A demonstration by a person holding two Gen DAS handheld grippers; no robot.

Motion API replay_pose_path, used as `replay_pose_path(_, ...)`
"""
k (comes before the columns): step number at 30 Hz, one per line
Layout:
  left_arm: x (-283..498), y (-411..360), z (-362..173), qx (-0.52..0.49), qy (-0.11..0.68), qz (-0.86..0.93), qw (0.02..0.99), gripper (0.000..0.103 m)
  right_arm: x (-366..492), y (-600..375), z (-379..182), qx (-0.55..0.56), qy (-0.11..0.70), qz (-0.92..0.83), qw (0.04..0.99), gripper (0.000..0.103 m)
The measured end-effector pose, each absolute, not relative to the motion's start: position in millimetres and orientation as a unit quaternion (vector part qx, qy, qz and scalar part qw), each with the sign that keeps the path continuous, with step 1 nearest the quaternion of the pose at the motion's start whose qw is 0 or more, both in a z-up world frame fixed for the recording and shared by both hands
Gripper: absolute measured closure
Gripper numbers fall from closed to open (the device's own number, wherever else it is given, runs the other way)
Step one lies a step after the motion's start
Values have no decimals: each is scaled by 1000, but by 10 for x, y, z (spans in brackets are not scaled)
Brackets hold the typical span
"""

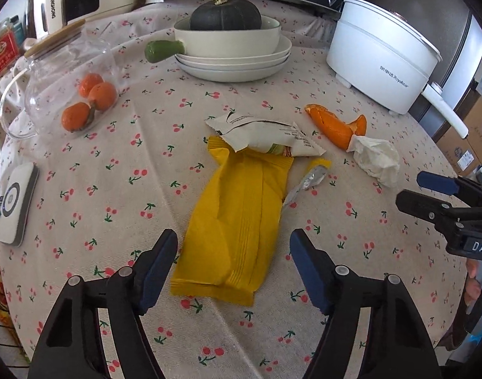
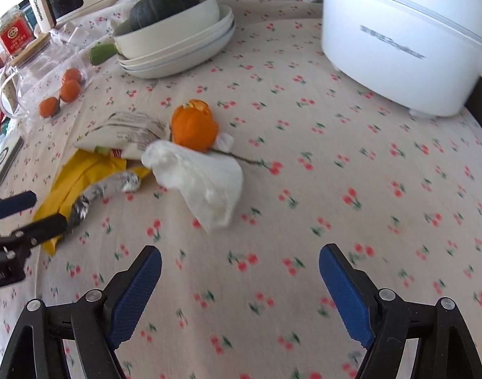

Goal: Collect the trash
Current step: 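Grasp the yellow snack wrapper with the left gripper while the right gripper grasps white tissue, then carry the yellow wrapper and white tissue over the bin and release both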

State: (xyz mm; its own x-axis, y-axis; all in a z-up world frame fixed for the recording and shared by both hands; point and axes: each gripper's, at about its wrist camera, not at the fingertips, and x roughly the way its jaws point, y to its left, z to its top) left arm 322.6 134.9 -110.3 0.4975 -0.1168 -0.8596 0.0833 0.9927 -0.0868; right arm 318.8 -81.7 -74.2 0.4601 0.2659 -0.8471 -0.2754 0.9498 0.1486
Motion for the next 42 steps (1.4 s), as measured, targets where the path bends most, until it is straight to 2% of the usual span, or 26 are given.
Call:
replay_pose_path(3, 3240, 1317, -1165, -3, 505, -50, 862, 37, 3292, -720, -801, -4, 490, 164, 856, 24)
replay_pose_path(6, 3231, 1298, -1163, 5, 503, -42, 863, 46, 3394, -655, -854, 5, 487, 167, 857, 38)
replay_pose_path(8, 3222, 1312, -1153, -5, 504, -39, 863, 54, 3440, -633, -874, 14, 486, 171, 857, 58)
replay_pose_path(9, 3213, 1320, -1148, -11, 504, -39, 863, 56, 3451, -629, -881, 18, 486, 173, 856, 65)
replay_pose_path(10, 3197, 1322, -1144, -16, 505, -38, 862, 59, 3454, -624, -887, 23, 488, 178, 854, 78)
replay_pose_path(11, 3179, 1321, -1140, -19, 506, -37, 862, 62, 3445, -617, -887, 23, 491, 182, 852, 83)
replay_pose_path(17, 2971, 1290, -1065, -31, 511, -33, 859, 73, 3199, -626, -751, -1, 487, 206, 849, 86)
replay_pose_path(20, 2805, 1277, -1024, -35, 516, -32, 855, 74, 3066, -694, -666, -1, 486, 209, 848, 86)
replay_pose_path(42, 1703, 1010, -683, -77, 526, -38, 846, 77, 1818, -1488, -421, 30, 516, 162, 840, 86)
